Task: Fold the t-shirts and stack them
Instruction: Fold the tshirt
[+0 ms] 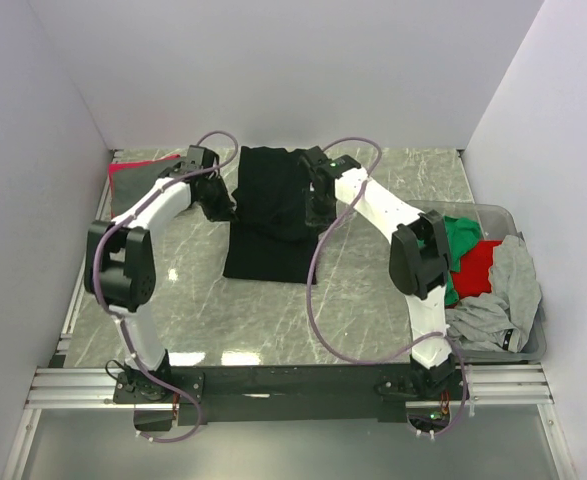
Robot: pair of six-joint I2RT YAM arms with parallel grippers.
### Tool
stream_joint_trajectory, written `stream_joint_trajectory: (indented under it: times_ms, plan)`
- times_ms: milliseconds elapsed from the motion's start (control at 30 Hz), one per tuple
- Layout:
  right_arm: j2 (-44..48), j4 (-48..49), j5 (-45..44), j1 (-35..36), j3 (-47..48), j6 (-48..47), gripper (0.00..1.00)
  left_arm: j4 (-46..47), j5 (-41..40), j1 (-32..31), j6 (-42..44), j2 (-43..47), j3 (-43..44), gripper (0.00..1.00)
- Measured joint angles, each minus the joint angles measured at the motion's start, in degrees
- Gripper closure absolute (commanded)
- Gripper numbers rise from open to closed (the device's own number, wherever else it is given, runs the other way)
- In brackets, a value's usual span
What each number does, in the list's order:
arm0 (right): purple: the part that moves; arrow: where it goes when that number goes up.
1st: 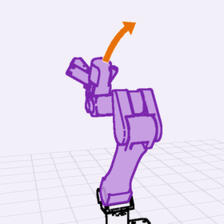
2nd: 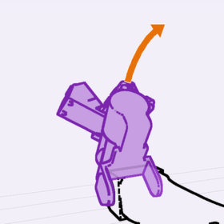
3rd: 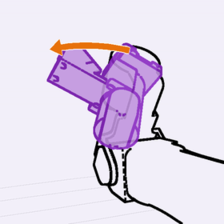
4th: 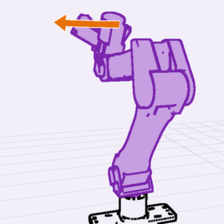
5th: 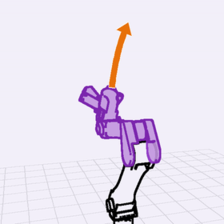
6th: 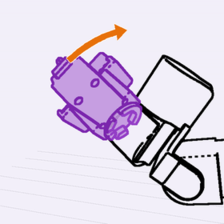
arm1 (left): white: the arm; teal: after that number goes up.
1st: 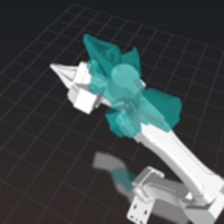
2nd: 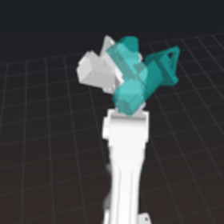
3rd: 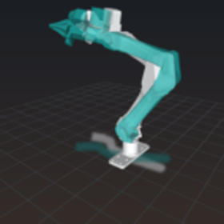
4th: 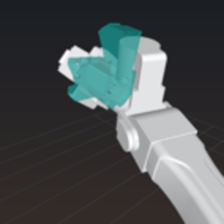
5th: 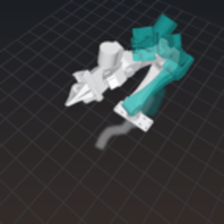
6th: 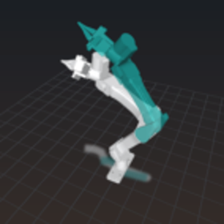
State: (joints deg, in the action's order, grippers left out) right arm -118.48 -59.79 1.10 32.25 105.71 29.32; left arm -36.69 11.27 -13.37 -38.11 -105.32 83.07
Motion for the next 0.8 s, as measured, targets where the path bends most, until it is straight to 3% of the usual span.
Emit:
stream_joint_trajectory:
  times_ms: [433,467,500,600,700,800]
  plan:
    - [-13.42,-1.46,1.95,-5.09,14.14,-3.19,0.97,1.97,5.64,2.58,1.07,-13.75,10.69,0.99]
    - [-14.58,-1.38,2.47,-5.33,15.23,-3.48,0.89,1.99,5.60,2.67,1.05,-14.10,10.86,0.93]
    - [-15.34,-1.51,3.06,-5.53,16.11,-3.58,0.71,1.95,5.55,2.78,1.03,-14.43,11.08,0.71]
    - [-17.90,-1.42,5.62,-6.54,19.58,-4.17,0.46,2.01,5.05,3.15,0.74,-14.58,11.15,0.40]
    - [-19.02,-1.38,7.89,-7.78,22.84,-4.83,0.41,2.51,3.48,3.54,0.00,-14.40,11.13,0.33]
    - [-17.68,0.28,9.07,-9.07,22.75,-5.01,0.40,3.34,1.77,3.89,-0.02,-12.87,9.60,0.33]
